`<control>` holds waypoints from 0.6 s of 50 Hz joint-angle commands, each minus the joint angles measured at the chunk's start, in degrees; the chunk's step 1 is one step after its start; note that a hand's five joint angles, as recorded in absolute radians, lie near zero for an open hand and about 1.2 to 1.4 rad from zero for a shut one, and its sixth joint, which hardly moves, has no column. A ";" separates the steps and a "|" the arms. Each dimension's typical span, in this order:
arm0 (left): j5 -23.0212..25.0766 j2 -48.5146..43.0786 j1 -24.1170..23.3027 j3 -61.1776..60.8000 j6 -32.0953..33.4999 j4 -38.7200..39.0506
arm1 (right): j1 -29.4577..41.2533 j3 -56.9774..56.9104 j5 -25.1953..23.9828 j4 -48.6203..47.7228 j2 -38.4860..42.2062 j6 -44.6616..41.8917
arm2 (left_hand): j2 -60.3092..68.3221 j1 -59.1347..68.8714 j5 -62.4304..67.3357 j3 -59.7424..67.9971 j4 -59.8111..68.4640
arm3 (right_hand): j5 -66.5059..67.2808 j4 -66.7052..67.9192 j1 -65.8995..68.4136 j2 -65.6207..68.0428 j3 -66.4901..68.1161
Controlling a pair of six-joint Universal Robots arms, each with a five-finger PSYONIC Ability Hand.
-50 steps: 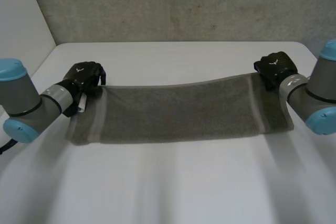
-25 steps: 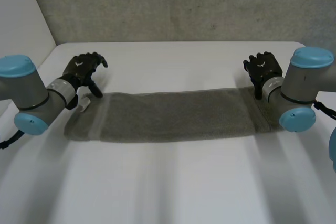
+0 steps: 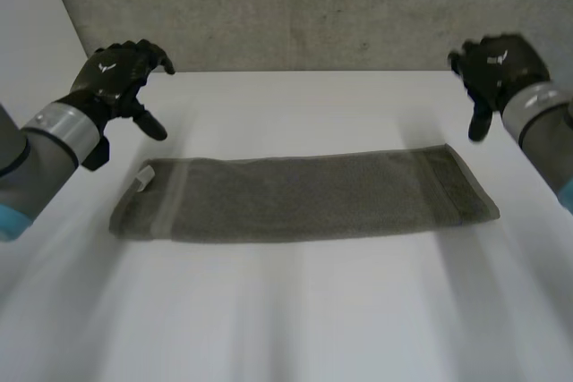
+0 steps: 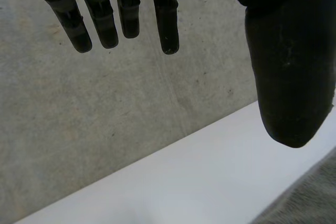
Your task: Fold the towel.
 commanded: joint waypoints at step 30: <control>-5.38 6.41 2.89 -24.64 -0.53 27.59 | -7.85 17.58 -9.75 -14.58 12.55 -6.52 | -2.20 -2.41 -0.67 -2.49 -2.69 | 13.77 12.56 13.30 13.10 13.18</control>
